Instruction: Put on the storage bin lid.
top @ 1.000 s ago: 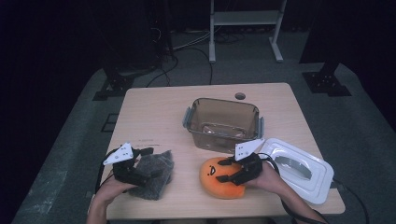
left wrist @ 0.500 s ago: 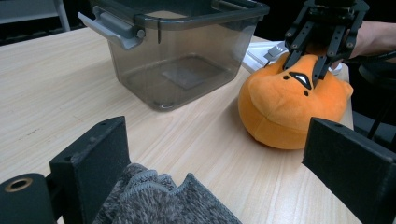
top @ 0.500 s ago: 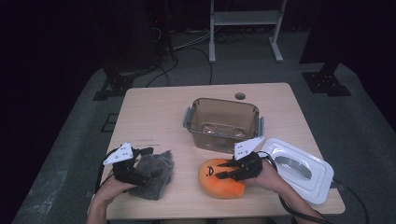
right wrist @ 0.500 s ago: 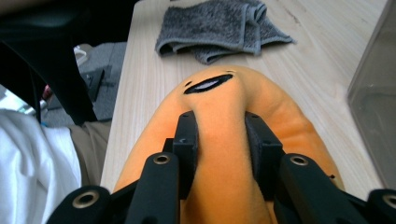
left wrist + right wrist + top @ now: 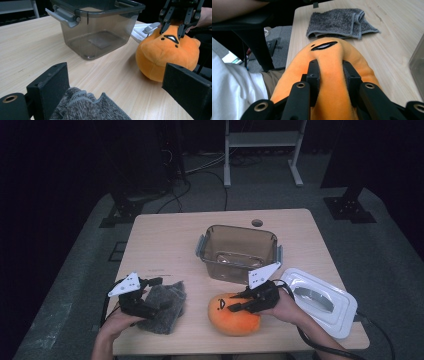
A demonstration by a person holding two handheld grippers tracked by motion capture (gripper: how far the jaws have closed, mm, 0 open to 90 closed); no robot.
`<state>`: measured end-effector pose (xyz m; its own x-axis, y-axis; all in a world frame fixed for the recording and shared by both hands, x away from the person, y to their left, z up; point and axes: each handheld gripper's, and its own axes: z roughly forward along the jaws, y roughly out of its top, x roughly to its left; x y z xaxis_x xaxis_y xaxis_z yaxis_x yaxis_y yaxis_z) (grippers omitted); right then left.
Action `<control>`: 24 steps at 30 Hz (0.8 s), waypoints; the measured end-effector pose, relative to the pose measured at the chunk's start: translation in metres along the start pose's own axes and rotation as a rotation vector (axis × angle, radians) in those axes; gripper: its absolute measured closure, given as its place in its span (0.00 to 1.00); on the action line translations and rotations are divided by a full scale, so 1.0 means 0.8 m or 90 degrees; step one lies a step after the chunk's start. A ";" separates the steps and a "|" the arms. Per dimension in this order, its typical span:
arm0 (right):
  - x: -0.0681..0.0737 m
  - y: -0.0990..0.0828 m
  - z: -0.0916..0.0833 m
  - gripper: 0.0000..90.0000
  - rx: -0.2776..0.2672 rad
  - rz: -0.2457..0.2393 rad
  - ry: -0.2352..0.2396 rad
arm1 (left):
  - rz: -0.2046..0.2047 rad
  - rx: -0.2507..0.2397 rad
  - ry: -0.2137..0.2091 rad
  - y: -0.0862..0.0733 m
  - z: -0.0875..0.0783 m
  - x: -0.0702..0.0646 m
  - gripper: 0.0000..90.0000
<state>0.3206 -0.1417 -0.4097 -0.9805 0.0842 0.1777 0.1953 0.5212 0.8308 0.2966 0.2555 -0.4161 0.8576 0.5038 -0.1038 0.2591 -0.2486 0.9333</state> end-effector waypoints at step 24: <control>0.012 0.121 -0.092 0.79 -0.070 -0.062 -0.029 | -0.003 0.001 0.002 -0.002 0.000 0.001 0.07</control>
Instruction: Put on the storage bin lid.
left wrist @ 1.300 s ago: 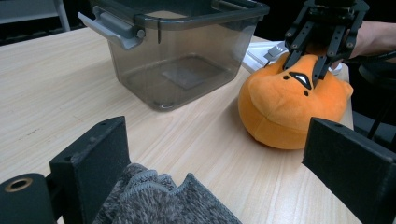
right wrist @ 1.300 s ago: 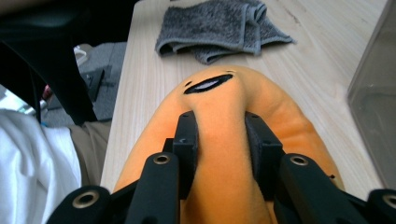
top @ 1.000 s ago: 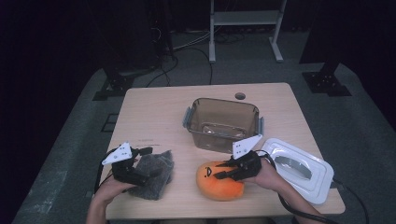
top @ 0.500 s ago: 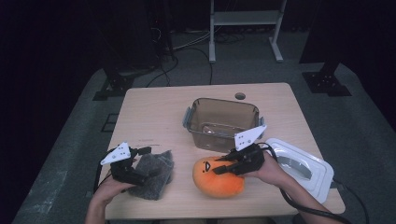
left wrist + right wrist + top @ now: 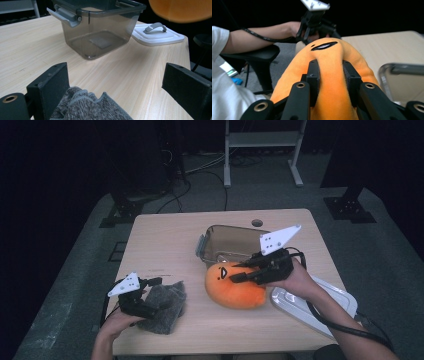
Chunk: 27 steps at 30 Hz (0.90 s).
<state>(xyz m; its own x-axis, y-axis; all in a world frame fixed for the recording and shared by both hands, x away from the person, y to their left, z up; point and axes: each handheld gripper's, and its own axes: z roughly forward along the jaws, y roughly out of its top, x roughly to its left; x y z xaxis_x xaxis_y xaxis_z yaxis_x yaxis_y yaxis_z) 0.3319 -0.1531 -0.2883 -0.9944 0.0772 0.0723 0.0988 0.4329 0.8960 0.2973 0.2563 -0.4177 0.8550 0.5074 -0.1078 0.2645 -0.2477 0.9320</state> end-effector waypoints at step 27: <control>-0.103 0.036 -0.014 0.79 0.023 0.005 -0.094 | -0.003 -0.001 -0.002 -0.003 -0.001 0.002 0.07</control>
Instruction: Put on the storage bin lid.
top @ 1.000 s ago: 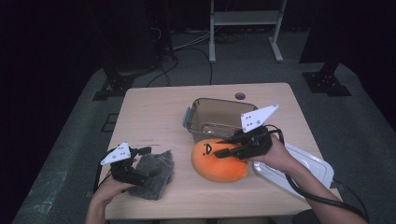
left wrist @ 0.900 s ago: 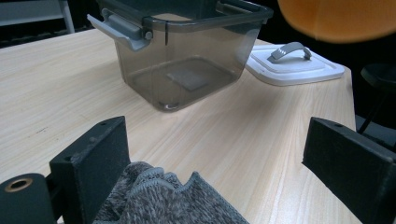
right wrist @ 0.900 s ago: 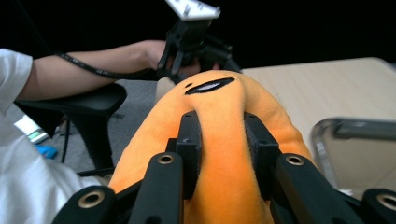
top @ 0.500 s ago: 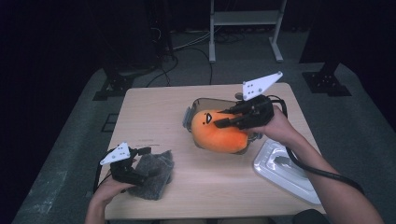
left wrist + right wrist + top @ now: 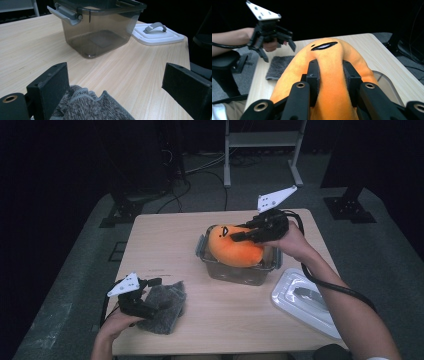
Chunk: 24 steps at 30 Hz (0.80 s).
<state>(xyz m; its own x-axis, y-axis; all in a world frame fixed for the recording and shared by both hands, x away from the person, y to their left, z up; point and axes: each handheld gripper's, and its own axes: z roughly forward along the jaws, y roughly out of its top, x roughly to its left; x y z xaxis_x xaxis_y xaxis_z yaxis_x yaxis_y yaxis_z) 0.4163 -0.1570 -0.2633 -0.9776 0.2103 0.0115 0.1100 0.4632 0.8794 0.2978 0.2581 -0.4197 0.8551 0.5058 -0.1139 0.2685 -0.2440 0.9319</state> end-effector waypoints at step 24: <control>-0.049 -0.031 0.023 0.79 0.015 0.026 -0.020 | -0.003 0.001 -0.001 -0.001 0.000 0.000 0.07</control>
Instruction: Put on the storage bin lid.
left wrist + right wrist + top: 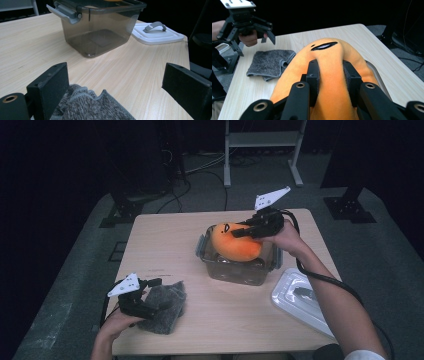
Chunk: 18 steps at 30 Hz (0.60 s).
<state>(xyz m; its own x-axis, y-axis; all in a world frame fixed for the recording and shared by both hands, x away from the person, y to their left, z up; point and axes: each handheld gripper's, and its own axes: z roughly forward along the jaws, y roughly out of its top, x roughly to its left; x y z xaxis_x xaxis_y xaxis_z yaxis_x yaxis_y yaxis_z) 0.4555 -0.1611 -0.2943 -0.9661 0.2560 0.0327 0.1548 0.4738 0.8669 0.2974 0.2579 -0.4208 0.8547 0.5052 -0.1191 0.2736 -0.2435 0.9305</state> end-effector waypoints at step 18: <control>-0.017 -0.016 0.016 0.79 0.018 0.014 0.001 | 0.000 0.003 -0.002 -0.001 0.000 0.000 0.07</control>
<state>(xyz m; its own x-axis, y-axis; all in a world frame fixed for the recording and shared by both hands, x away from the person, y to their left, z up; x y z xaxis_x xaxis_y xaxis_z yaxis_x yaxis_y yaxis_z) 0.4695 -0.1601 -0.3116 -0.9629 0.2648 0.0525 0.1818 0.4923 0.8512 0.2975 0.2578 -0.4214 0.8562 0.5023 -0.1205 0.2761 -0.2479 0.9286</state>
